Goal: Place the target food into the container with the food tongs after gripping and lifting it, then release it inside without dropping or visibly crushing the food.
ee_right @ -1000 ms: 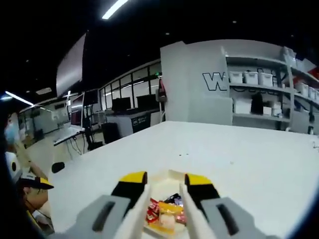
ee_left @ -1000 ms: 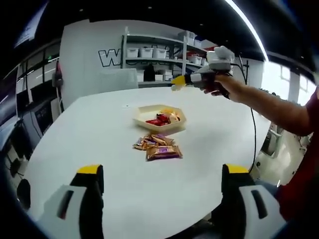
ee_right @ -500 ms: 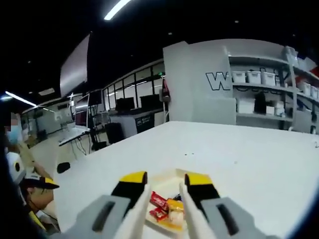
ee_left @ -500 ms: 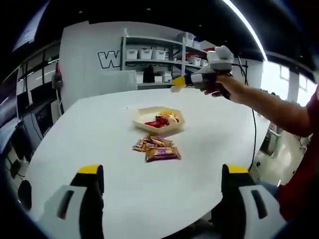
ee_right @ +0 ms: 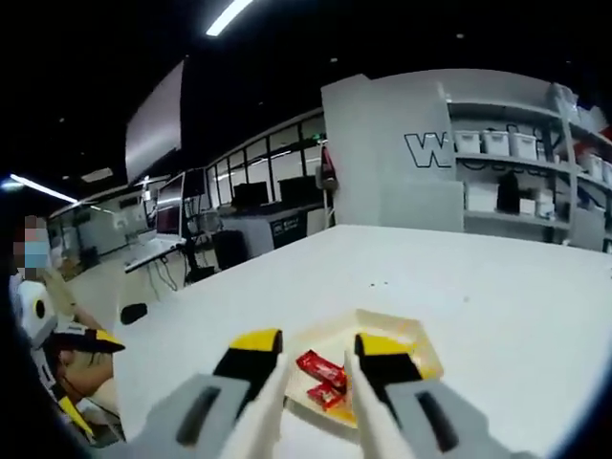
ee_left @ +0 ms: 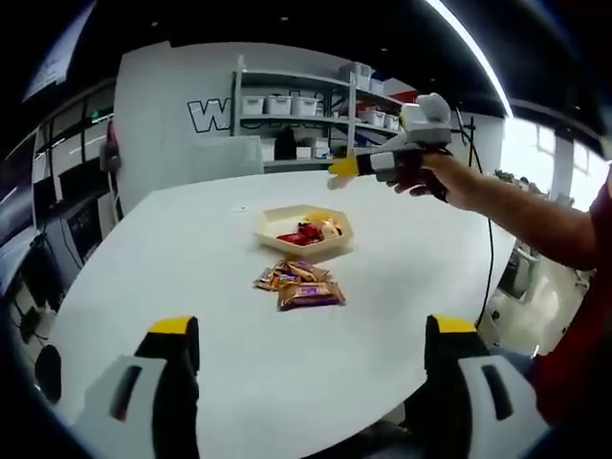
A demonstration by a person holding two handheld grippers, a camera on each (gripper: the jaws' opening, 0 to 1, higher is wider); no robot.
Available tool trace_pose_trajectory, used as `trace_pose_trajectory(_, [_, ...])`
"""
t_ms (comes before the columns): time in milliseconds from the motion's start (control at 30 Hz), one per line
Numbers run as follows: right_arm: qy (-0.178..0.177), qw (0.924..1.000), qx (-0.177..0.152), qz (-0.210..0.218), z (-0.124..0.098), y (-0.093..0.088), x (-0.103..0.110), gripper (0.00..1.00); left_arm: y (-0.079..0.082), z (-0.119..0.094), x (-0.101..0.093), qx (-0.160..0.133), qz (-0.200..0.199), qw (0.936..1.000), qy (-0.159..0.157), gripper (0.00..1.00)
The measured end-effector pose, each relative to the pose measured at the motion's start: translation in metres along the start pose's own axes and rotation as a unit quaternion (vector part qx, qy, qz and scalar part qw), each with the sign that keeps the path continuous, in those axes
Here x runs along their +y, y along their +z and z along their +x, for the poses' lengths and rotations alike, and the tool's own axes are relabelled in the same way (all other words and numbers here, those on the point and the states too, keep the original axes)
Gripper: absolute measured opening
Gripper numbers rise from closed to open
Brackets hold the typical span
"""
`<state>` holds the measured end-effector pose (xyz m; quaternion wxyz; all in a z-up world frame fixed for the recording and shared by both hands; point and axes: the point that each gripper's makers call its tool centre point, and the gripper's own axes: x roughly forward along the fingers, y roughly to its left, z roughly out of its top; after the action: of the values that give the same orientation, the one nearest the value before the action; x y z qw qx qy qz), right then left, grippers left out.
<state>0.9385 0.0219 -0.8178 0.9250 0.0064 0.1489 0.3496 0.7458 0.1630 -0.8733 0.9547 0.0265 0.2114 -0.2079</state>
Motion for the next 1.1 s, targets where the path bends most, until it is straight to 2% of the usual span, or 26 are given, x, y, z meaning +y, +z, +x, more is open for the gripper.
trace_pose_trajectory(300, [0.007, 1.0000, 0.006, 0.002, -0.004, -0.013, 0.006, 0.25, -0.001, 0.001, -0.003, 0.001, 0.000, 1.0000, -0.003, 0.96])
trace_pose_trajectory(1100, [0.037, 0.9987, 0.031, -0.014, -0.011, -0.049, 0.040, 0.25, -0.002, 0.001, -0.009, 0.003, 0.004, 0.9999, -0.009, 0.96])
